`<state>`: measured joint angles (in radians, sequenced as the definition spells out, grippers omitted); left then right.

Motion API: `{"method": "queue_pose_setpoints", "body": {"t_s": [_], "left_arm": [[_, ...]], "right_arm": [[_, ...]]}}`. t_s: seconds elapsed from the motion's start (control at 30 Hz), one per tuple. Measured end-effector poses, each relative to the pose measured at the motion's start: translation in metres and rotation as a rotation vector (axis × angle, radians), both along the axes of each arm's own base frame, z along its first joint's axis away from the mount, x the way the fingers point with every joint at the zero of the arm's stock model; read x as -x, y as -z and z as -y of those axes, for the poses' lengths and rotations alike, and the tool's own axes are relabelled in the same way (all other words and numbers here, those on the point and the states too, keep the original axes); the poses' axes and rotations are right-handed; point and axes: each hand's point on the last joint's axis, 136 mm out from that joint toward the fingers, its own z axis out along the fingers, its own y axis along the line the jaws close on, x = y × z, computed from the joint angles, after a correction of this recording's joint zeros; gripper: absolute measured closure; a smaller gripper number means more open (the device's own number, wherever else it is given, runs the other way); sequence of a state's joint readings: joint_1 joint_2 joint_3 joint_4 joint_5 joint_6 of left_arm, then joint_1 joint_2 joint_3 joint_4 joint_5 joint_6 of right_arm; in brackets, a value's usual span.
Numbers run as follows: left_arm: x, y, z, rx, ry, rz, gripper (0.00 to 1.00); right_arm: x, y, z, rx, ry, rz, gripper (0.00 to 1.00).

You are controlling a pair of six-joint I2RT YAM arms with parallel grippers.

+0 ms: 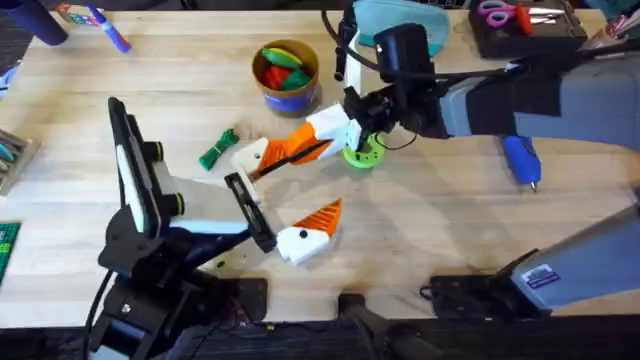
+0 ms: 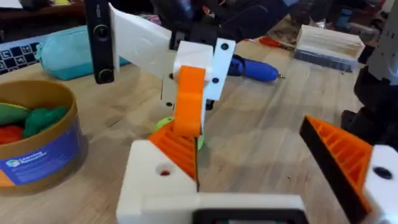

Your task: Pick up the gripper from the table and insert it into the empty holder that is missing its gripper. Then pick up a screw, insert it into the mounting hole, and use the screwdriver to tighten it. Finally, clean up the table by picking up the vegetable and placing it into the bucket.

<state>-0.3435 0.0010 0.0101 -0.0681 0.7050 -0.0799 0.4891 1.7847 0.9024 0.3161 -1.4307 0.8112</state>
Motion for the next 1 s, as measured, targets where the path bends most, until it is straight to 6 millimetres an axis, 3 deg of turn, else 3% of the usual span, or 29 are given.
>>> {"method": "queue_pose_setpoints", "body": {"t_s": [1.0], "left_arm": [[-0.005, 0.002, -0.003, 0.013, -0.03, -0.037, 0.014]], "right_arm": [[-0.006, 0.005, -0.012, 0.061, 0.06, 0.009, 0.992]]}}
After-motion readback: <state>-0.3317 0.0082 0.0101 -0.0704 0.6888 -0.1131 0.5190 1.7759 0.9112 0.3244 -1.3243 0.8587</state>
